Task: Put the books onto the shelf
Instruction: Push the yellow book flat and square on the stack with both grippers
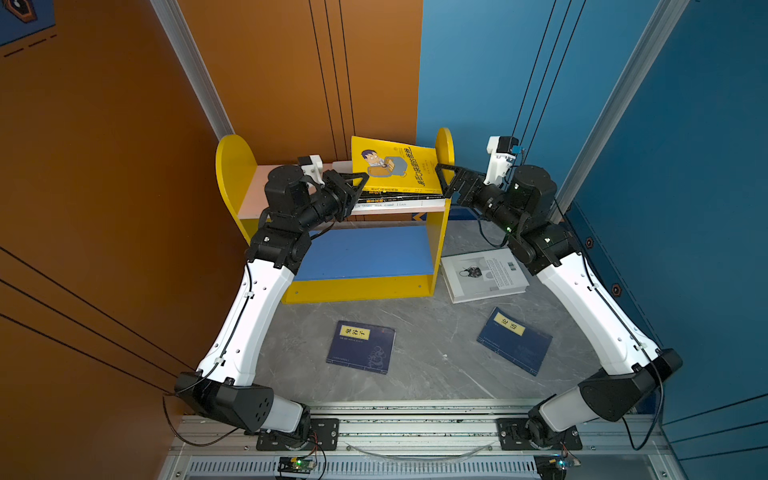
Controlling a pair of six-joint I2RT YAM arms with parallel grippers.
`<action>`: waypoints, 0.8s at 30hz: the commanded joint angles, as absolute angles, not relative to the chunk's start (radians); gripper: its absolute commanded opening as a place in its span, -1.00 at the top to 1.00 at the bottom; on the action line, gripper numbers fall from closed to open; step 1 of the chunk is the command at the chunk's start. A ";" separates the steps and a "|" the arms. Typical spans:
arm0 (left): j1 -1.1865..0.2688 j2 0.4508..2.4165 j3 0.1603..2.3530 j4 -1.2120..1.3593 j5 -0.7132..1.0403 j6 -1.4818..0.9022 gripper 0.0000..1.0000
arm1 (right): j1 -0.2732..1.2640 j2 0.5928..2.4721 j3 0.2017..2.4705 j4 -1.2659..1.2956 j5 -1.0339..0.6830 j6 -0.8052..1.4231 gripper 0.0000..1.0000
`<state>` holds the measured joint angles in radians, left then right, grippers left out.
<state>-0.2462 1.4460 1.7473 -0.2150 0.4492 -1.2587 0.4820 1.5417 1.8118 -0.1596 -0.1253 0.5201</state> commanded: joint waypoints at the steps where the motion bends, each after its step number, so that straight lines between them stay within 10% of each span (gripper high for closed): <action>1: -0.262 1.438 1.800 -0.167 0.473 -1.258 1.00 | 0.495 1.567 1.841 -0.187 -0.106 0.506 -0.97; 18: -0.292 1.427 1.782 -0.231 0.404 -1.197 1.00 | 0.538 1.648 1.862 -0.253 -0.009 0.431 -0.91; 24: -0.284 1.395 1.779 -0.273 0.332 -1.122 0.51 | 0.544 1.660 1.855 -0.274 0.027 0.412 -0.87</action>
